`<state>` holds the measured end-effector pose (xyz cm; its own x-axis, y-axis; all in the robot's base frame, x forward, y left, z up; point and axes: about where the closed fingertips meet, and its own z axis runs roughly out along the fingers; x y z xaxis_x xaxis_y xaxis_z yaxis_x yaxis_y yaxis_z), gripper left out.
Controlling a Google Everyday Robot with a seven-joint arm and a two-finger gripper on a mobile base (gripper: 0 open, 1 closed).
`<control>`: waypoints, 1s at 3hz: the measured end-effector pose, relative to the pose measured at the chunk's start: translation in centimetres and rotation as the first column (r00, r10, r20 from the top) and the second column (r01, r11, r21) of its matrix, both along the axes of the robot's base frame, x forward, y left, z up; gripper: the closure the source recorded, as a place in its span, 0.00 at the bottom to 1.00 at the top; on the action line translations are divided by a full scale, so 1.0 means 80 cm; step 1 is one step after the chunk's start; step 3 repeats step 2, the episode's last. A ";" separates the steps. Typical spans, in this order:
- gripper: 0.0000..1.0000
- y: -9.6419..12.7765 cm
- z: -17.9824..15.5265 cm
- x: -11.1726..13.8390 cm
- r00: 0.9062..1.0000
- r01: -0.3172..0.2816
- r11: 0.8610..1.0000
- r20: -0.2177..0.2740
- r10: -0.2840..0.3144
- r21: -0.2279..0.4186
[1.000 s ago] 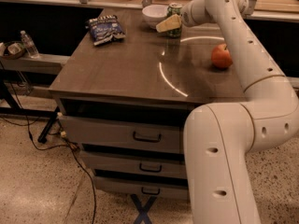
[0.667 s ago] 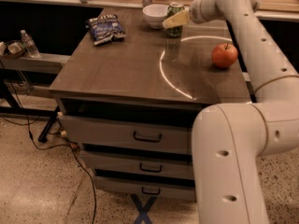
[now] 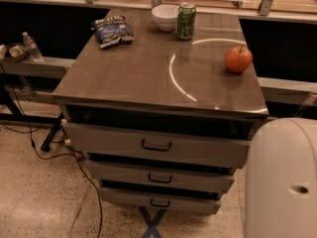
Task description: Move green can near white bowl
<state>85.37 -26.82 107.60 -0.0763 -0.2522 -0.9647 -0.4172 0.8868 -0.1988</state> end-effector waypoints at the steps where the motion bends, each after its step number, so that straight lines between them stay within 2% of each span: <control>1: 0.00 -0.022 0.115 -0.049 0.985 0.013 1.000 0.169 -0.017 0.022; 3: 0.00 -0.022 0.125 -0.054 0.983 0.014 1.000 0.182 -0.017 0.022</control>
Offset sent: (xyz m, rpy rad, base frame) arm -0.0319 -0.0147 0.0769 0.0170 -0.1416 -0.0125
